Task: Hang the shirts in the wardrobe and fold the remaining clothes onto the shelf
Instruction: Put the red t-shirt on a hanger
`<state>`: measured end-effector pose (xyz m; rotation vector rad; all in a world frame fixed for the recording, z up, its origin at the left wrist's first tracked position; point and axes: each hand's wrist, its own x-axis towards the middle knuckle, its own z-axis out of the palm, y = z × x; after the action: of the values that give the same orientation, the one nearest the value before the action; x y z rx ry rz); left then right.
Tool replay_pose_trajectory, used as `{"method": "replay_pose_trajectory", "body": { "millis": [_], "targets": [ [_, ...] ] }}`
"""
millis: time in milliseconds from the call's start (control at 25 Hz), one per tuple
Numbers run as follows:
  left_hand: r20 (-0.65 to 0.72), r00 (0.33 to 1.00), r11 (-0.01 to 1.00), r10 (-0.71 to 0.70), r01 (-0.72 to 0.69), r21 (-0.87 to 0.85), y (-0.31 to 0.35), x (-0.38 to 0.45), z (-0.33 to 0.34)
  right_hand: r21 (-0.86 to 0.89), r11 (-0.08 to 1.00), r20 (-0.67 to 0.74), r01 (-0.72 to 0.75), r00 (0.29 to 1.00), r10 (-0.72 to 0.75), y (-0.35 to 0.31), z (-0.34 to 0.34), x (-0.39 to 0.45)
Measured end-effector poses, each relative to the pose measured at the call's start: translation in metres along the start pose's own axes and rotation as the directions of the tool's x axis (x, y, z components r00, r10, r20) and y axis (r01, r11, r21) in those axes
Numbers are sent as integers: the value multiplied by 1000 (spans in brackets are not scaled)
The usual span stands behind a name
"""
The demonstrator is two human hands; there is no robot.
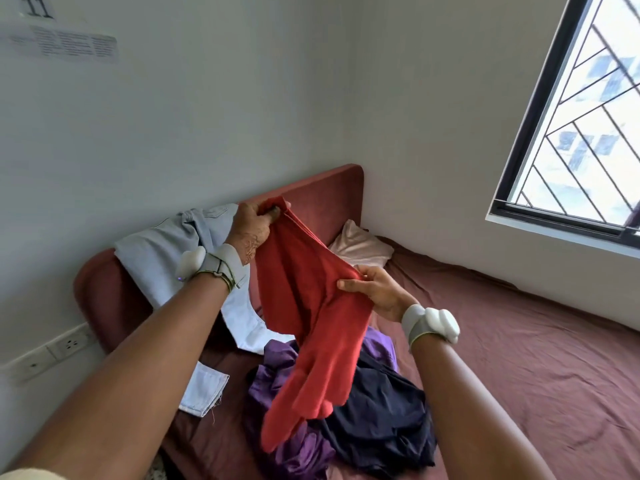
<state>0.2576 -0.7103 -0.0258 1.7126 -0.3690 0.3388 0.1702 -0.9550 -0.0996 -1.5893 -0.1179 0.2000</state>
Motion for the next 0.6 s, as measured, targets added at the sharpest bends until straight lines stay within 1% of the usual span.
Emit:
{"method": "replay_pose_trajectory", "body": {
  "millis": [40,120,160,200,240,280,320,360,400,440,480,520,560,600],
  "targets": [
    [-2,999,999,-40,40,22,-7,2,0,-50,999,-17,7,1000,-8,-4,-2,1],
    [-13,996,990,-86,86,111,-15,6,4,-231,973,-84,24,995,-45,-6,-12,7],
    [-52,993,981,-103,110,158,-16,7,6,-308,951,-134,36,988,-81,-9,-17,8],
    [-102,989,979,-106,122,164,-15,6,10,-377,925,-188,35,976,-114,-12,-22,9],
    [-142,985,984,-103,122,132,-12,0,16,-476,879,-237,33,958,-164,-17,-28,10],
    [-142,986,992,-85,97,82,-13,-4,22,-586,810,-278,1,939,-202,-20,-35,14],
    [-109,992,994,-61,71,87,-17,-8,25,-695,715,-304,-76,932,-196,-23,-43,15],
    [-7,999,983,-43,43,177,-20,-12,24,-767,624,-305,-150,941,-149,-23,-52,15],
    [159,983,940,-89,30,340,-26,-12,20,-839,495,-284,-226,958,-44,-22,-59,13],
    [348,910,834,-226,-3,551,-32,-11,15,-919,303,-234,-251,968,94,-20,-64,10],
    [466,788,659,-403,-104,745,-34,-11,13,-964,134,-194,-232,950,245,-17,-67,10],
    [473,705,466,-529,-225,856,-32,-10,14,-981,-36,-191,-190,930,312,-16,-70,12],
    [412,741,323,-530,-273,906,-29,-8,21,-975,-110,-213,-192,951,225,-22,-68,13],
    [352,855,240,-381,-276,931,-25,-2,32,-958,-77,-282,-278,958,48,-36,-63,16]
  ]
}}
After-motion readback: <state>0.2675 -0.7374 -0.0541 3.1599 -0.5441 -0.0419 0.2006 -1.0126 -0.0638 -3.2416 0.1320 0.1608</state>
